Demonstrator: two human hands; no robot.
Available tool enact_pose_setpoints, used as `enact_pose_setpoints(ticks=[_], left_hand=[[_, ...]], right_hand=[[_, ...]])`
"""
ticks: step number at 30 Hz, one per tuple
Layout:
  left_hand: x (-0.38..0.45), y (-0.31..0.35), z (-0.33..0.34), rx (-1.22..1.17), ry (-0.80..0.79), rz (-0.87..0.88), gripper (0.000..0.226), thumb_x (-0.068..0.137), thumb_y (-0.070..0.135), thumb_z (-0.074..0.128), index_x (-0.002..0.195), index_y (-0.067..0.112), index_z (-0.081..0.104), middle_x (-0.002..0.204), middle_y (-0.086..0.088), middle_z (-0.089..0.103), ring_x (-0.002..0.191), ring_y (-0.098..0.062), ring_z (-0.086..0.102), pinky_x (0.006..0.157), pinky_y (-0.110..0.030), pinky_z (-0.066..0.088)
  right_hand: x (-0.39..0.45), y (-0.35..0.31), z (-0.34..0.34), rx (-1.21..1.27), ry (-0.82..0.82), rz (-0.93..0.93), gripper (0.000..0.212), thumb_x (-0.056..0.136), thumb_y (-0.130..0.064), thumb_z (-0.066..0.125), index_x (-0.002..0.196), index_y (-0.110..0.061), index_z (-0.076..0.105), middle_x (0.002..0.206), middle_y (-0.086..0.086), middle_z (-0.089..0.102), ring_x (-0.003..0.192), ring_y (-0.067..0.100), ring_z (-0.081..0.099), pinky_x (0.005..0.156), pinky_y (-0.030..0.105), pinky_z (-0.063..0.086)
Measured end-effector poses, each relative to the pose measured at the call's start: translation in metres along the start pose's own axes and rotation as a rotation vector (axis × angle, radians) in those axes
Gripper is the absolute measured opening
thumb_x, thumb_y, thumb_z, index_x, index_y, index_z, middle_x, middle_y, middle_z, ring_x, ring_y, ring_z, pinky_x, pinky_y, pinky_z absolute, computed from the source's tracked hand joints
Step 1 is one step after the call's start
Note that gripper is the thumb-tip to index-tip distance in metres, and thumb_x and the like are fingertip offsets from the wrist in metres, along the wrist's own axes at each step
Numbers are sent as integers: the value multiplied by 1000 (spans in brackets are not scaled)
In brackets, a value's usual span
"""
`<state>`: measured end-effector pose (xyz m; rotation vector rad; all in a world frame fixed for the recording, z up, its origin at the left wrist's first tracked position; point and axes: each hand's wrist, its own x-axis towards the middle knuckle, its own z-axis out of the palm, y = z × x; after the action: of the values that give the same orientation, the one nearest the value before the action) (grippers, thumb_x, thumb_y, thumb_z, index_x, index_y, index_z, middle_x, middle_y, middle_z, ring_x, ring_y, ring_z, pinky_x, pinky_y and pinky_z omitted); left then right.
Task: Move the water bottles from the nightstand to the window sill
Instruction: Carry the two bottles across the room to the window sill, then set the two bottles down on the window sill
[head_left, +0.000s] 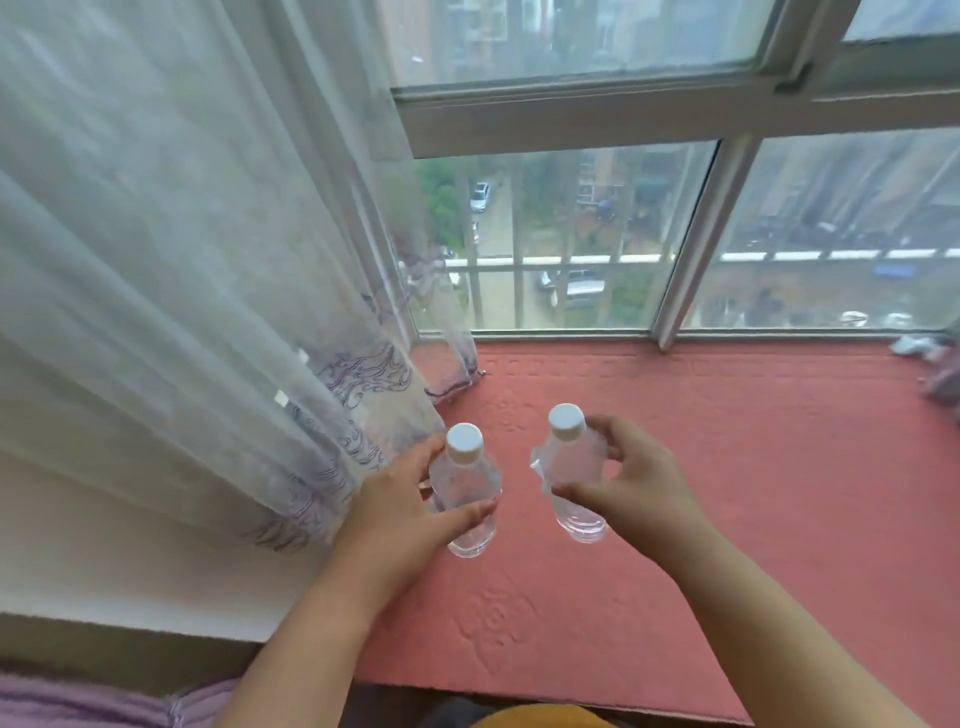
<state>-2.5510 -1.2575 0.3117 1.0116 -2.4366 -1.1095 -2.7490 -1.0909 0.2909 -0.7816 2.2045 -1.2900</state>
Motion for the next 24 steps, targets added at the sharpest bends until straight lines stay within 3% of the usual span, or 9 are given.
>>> enact_pose_setpoints(ticks=[3,8,13,18,20,24], left_hand=[[23,-8,1,-24,-63,43,68,58,61,87,119,58,57,101,47,61,93,26,56,70,5,37],[55,-26,5,-56,-130,84,67,59,61,87,118,63,55,104,41,64,94,14,62,73,-2,43],[83,-49,8,-113,-212,55,77,60,53,90,130,50,57,112,31,67,99,5,66,94,-33,55],[110,-68,12,-162,-247,25,81,59,46,92,133,50,57,122,22,67,112,-1,65,100,-37,52],[121,-75,15,-145,-262,21,80,60,47,91,132,50,57,121,23,68,112,-2,65,101,-38,51],[143,-91,22,-129,-273,10,71,62,44,89,126,50,59,115,23,69,107,-2,66,96,-39,54]], right_hand=[[1,3,5,-23,48,62,65,57,-32,88,112,-49,58,106,-25,66,96,-15,57,73,7,40],[9,8,21,-49,84,130,67,56,-37,88,112,-52,55,106,-29,64,95,-21,54,69,4,38],[28,8,42,-42,37,160,70,57,-36,89,117,-49,54,110,-27,62,98,-18,53,75,14,42],[56,8,64,-84,9,147,74,55,-41,88,120,-48,53,112,-27,62,105,-6,57,82,22,48],[68,10,71,-94,-7,146,78,54,-44,87,124,-46,53,116,-25,62,108,0,58,90,32,51],[95,20,78,-200,-18,138,80,54,-50,84,128,-43,54,118,-17,61,114,8,54,94,35,47]])
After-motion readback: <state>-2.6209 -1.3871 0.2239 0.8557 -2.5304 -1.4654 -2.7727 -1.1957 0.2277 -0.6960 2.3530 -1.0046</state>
